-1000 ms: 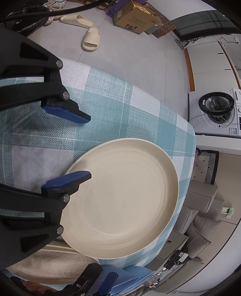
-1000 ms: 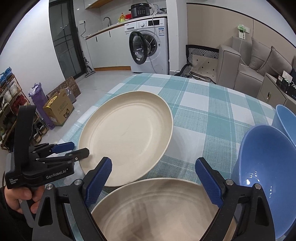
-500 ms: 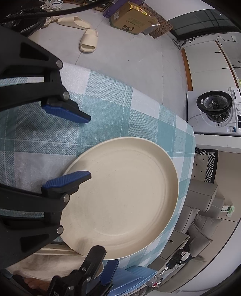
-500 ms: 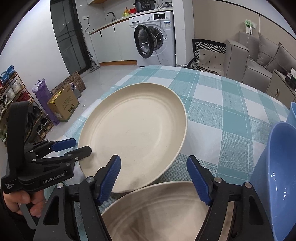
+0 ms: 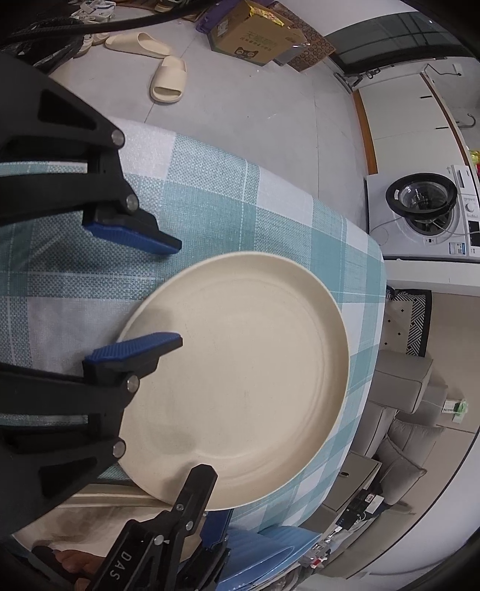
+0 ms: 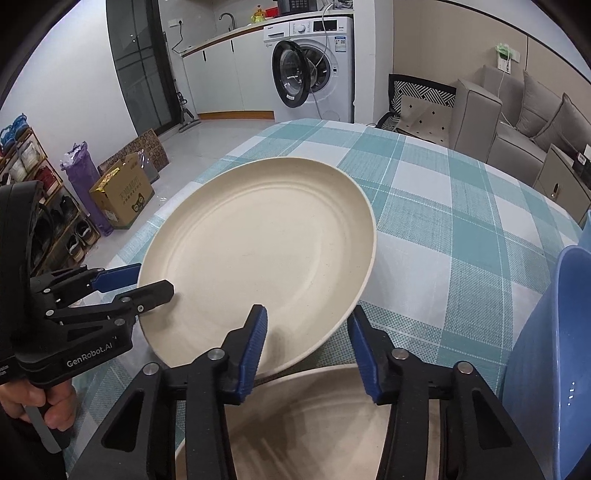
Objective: Organize plates and bowls
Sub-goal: 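Lift the cream plate with the left tool over the plate under the right tool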
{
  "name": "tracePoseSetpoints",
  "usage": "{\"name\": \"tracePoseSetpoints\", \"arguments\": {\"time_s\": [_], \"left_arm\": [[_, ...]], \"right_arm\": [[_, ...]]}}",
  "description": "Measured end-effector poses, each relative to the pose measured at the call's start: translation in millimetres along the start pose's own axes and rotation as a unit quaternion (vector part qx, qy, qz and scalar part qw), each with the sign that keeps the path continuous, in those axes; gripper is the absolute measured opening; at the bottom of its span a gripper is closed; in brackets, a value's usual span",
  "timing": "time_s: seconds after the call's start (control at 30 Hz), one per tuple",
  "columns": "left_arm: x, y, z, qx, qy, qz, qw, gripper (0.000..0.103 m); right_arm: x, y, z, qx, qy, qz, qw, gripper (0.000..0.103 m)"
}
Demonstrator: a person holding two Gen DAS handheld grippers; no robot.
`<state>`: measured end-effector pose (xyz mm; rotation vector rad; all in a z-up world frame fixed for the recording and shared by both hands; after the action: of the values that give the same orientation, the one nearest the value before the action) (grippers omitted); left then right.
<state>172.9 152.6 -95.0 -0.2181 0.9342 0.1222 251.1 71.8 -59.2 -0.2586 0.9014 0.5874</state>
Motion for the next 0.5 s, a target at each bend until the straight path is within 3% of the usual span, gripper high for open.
{"name": "tracePoseSetpoints", "arguments": {"time_s": [0.1, 0.5], "left_arm": [[0.1, -4.8, -0.2, 0.010, -0.001, -0.004, 0.9999, 0.032], [-2.6, -6.2, -1.7, 0.009, -0.004, -0.002, 0.9999, 0.032]], "right_arm": [[-0.4, -0.6, 0.1, -0.001, 0.001, 0.000, 1.000, 0.043], [-7.0, 2.1, 0.7, -0.007, -0.006, -0.005, 1.000, 0.041]]}}
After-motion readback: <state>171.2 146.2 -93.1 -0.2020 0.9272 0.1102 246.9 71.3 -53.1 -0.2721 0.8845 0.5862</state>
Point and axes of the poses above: each gripper's, at about its wrist camera, not at the fingertips, and x roughly the way its jaws point, y to its left, z to its top, the point moved 5 cm from there along x, roughly the way its jaws point, and after that the axes turned 3 degrees about -z, right-handed, at the moved point
